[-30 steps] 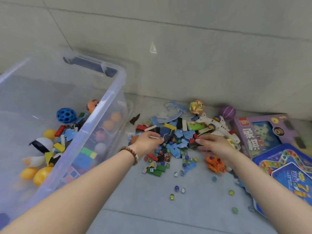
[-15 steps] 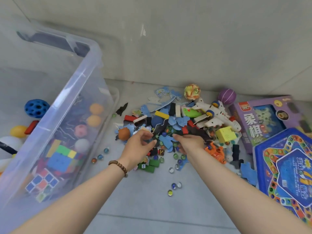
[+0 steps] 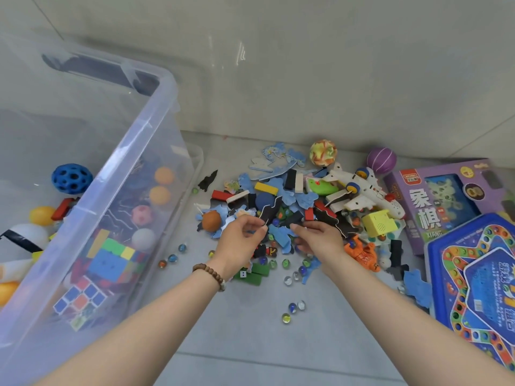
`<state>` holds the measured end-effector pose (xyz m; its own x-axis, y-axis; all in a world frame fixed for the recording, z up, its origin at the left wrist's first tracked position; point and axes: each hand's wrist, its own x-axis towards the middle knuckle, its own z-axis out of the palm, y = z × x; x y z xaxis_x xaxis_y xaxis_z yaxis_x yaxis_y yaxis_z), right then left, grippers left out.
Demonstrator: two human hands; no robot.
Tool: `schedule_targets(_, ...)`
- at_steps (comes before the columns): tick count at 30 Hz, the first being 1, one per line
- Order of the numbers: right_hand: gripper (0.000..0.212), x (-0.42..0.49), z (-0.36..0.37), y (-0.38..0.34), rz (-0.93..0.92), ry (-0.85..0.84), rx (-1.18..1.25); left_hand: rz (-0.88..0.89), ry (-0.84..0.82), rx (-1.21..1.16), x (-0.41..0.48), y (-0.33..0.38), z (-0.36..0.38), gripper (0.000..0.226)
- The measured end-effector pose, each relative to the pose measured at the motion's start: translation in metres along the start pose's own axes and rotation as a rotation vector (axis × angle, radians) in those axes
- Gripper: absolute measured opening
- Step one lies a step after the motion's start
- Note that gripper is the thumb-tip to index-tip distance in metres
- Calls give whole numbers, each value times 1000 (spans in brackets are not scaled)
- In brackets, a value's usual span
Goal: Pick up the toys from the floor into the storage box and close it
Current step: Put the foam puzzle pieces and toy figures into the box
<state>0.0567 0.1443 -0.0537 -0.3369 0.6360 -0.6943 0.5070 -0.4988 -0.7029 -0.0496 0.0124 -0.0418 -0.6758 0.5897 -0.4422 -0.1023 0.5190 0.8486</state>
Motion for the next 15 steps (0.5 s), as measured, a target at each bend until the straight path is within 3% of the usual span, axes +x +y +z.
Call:
schedule_targets(6,20,8,13,2,-137,35,-110,5,-101,90,1,-4,8,31)
schedule_targets(11,14,8,13,3,-196,12,-148,224,-151,594,2,1,11,46)
schedule_targets(15,13,8,15,-2,-170,-19,-162,313,-146,795,9,3,10,46)
